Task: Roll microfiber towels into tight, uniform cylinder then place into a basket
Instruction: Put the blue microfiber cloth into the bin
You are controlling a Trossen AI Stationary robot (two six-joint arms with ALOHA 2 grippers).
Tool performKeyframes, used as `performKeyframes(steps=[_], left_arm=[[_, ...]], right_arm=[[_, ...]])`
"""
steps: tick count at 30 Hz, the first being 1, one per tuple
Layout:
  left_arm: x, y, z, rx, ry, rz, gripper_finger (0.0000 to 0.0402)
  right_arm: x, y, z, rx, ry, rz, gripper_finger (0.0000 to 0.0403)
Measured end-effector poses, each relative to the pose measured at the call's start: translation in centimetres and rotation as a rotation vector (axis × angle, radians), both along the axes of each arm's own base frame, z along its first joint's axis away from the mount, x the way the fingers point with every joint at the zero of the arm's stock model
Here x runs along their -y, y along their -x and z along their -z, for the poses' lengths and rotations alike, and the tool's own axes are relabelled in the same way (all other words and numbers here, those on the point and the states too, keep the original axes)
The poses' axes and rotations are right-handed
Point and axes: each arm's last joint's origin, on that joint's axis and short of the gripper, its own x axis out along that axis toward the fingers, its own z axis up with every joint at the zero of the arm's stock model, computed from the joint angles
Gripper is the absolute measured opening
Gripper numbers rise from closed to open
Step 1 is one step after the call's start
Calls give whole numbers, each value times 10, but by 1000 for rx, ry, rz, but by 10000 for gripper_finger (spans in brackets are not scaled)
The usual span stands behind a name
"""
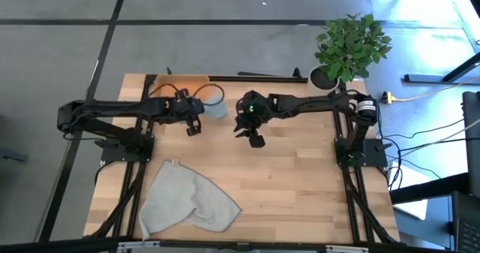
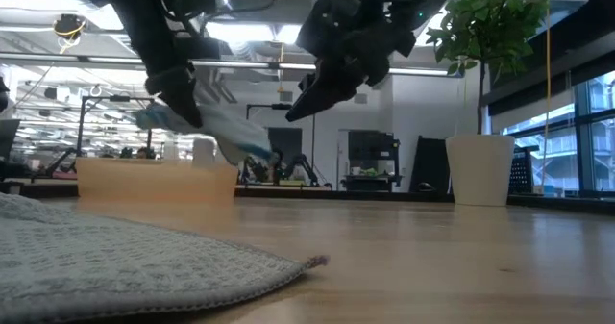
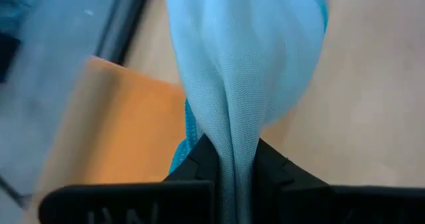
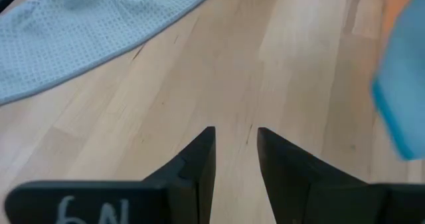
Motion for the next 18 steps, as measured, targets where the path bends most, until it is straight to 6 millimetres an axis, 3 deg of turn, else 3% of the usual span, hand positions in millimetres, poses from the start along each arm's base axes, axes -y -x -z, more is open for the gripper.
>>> performKeyframes(steps=[7,18], left_arm=[[-22,21,-13,-75,-113,14,28],[-63,45,-5,-298,-130,-27,28]], right_arm=[[0,0,0,3,1,0,113],[1,-3,-2,37,7,1,113]])
